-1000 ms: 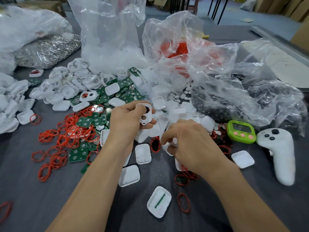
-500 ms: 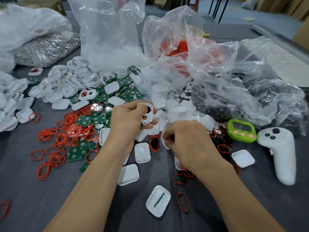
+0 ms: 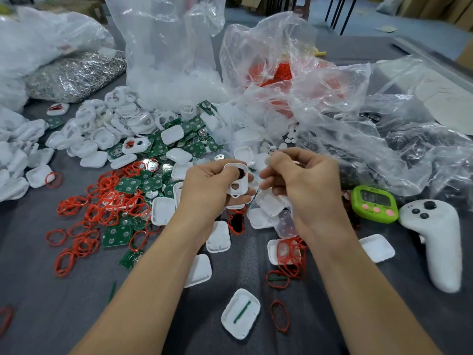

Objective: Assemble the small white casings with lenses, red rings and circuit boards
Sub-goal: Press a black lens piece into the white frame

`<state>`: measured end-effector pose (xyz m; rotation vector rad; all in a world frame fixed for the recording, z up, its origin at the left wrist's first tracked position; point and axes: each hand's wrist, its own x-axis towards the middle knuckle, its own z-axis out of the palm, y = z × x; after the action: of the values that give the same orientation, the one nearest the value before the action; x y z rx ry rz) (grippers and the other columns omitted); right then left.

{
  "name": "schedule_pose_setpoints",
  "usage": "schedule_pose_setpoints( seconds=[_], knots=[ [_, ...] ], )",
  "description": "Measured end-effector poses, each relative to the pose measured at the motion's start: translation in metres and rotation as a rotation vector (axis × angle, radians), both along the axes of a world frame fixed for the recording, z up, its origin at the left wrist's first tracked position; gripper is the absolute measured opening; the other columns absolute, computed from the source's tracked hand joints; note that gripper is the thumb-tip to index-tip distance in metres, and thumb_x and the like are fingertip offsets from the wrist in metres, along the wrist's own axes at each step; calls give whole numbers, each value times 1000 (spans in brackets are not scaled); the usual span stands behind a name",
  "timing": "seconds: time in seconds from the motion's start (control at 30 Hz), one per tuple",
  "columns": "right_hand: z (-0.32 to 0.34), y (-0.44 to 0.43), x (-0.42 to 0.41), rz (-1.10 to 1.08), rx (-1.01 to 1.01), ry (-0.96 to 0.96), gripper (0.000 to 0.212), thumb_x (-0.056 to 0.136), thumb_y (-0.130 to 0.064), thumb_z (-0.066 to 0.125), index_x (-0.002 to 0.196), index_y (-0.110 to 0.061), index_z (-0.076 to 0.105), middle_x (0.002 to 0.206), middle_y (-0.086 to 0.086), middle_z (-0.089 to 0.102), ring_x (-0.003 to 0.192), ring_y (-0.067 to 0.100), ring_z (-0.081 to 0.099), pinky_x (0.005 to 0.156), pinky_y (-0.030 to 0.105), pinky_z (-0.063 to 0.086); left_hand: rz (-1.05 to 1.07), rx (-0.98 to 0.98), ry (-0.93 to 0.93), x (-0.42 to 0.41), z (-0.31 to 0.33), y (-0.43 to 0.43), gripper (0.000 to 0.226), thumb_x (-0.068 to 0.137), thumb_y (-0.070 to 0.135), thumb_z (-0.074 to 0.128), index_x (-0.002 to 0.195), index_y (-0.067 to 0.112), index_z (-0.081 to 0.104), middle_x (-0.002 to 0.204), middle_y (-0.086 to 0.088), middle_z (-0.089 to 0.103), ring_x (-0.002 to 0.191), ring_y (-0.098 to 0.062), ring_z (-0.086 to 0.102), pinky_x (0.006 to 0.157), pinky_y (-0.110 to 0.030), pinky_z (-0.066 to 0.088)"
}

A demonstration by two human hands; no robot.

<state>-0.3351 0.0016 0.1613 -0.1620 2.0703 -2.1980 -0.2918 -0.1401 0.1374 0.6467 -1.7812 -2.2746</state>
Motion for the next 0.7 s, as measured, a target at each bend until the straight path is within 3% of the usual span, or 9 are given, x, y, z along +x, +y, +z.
schedule_pose_setpoints(
  seconds=[0.17, 0.37, 0.57, 0.7],
  knots=[
    [-7, 0, 6, 136, -59, -103, 20, 86, 6, 73, 77, -12, 76, 75, 15, 77, 61, 19, 74, 53, 19, 54, -51, 69, -2, -3, -5, -2, 19, 99, 5, 62, 90, 9, 79, 81, -12, 76, 67, -20, 74, 56, -27, 60],
    [-12, 6, 5, 170, -147, -182, 32, 84, 14, 71, 71, -14, 77, 69, 11, 72, 53, 16, 65, 53, 22, 54, -115, 155, -21, -4, -7, -1, 21, 101, 8, 57, 103, -1, 76, 94, -20, 77, 75, -27, 76, 64, -33, 63],
    [-14, 9, 6, 174, -76, -95, 21, 82, 7, 77, 77, -14, 81, 73, 14, 75, 59, 24, 63, 57, 29, 54, -224, 419, 2, -1, -1, -4, 30, 106, 12, 48, 122, -8, 64, 97, -19, 75, 80, -27, 75, 67, -37, 63],
    [-14, 13, 5, 129, -51, -15, 11, 82, -1, 81, 82, -12, 82, 75, 15, 76, 59, 20, 68, 57, 26, 56, -322, 493, 14, 0, 1, -8, 38, 96, 11, 55, 129, -7, 61, 110, -22, 73, 93, -32, 74, 82, -44, 63]
  ],
)
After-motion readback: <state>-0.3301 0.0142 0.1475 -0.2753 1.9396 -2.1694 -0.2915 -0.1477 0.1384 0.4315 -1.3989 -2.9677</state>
